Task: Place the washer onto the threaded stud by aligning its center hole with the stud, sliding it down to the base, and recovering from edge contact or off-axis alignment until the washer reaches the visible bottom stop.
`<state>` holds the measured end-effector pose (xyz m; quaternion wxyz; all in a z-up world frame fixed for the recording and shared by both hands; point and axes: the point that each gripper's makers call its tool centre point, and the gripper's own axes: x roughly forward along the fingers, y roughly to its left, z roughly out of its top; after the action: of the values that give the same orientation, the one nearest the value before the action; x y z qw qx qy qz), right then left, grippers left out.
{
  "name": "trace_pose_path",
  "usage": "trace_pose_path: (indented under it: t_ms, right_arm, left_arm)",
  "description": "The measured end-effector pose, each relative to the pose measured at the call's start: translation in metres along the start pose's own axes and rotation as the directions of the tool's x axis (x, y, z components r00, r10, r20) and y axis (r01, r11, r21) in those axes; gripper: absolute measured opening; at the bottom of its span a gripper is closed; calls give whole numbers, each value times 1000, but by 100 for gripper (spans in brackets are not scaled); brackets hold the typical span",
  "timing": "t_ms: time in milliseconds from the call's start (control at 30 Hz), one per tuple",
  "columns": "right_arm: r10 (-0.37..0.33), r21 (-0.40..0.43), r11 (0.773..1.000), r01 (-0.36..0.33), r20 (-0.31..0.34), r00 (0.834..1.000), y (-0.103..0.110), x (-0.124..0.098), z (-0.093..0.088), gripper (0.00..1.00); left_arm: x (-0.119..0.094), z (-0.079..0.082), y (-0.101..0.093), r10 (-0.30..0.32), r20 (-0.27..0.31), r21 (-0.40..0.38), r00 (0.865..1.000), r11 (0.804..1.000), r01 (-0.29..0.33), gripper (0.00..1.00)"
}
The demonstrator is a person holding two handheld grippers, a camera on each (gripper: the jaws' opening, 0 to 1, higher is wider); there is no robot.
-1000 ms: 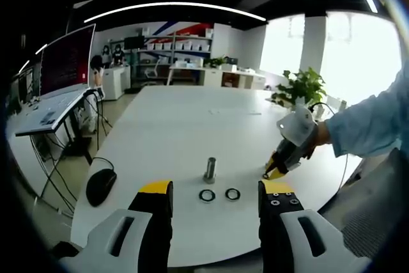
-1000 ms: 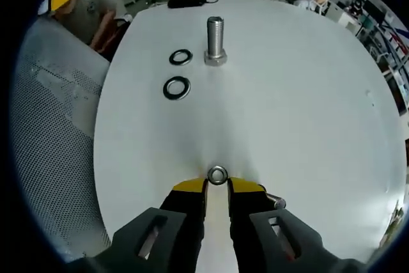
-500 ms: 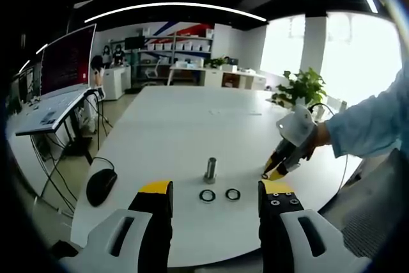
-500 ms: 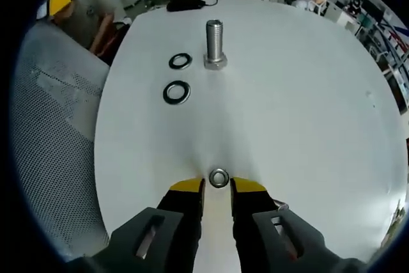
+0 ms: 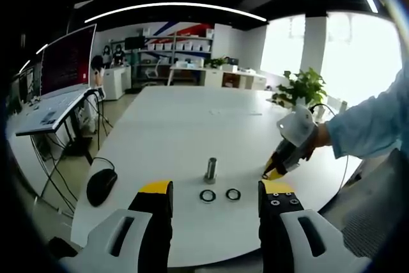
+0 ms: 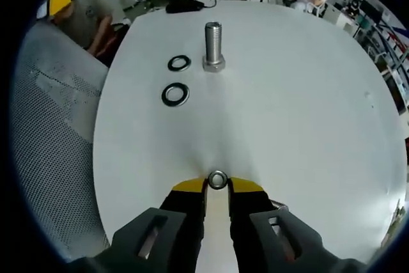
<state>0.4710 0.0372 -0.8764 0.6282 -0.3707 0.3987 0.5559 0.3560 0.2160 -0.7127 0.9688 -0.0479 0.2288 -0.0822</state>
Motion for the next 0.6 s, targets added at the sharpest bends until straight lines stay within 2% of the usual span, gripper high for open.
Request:
trace_pose_path:
  t_ms: [600]
  right_arm:
    - [0,30,1000,-1,24,1000,-3,-27,-10,15]
  left_arm:
    - [0,0,-1,-2,-1,4,1000,1000,2,52]
